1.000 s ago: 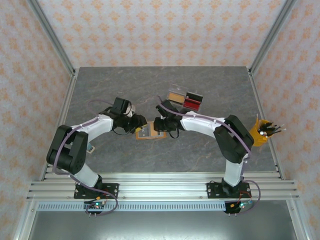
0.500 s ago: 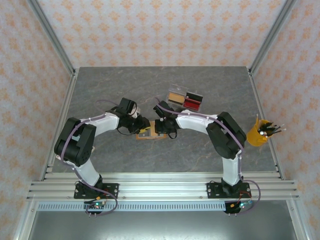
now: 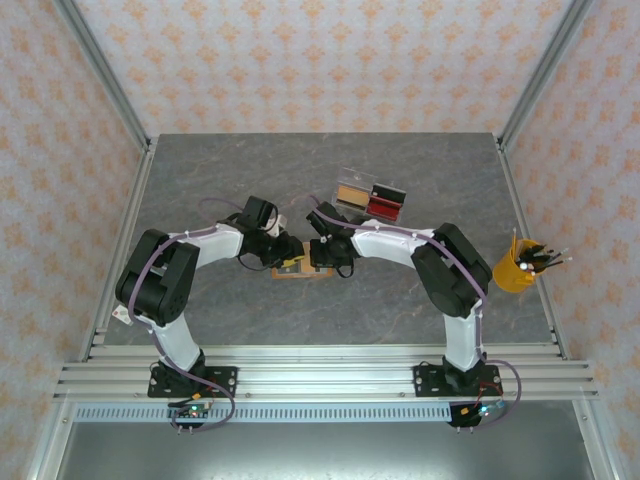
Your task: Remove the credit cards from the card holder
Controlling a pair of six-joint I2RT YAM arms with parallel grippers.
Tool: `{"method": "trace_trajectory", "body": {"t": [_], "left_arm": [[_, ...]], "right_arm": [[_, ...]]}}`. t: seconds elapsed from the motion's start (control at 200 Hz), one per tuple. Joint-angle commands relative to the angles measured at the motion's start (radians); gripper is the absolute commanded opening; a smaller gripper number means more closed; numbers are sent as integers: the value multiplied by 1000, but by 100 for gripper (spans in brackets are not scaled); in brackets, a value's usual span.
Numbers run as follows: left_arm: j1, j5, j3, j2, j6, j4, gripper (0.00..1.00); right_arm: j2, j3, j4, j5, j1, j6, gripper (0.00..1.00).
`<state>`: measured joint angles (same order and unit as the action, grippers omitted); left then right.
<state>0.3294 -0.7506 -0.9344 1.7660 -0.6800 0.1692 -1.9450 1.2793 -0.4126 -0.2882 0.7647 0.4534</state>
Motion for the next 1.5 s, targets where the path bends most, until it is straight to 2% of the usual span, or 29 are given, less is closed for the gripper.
{"method": "trace_trajectory", "body": {"t": [0.0,0.125,0.576,0.906,1.226,1.496], "left_arm": [[-1,-20,-26,29,54,-22,29],[-1,-13,-32,41,61,-28,25],[-5,-6,-27,58,92,-17,23],[-7,-39,0,51,118,-68,21],[-34,-30,34,43,93,-115,16],[-47,-72,57,31,76,-165,10]], "right_arm": [[-32,15,-55,30,-4,12,24],[-40,17,-55,26,-4,12,24],[-50,14,-55,21,-5,10,23],[-60,10,-43,0,-4,6,23],[-64,8,-48,2,-4,8,23],[-62,3,-43,4,-5,11,23]]}}
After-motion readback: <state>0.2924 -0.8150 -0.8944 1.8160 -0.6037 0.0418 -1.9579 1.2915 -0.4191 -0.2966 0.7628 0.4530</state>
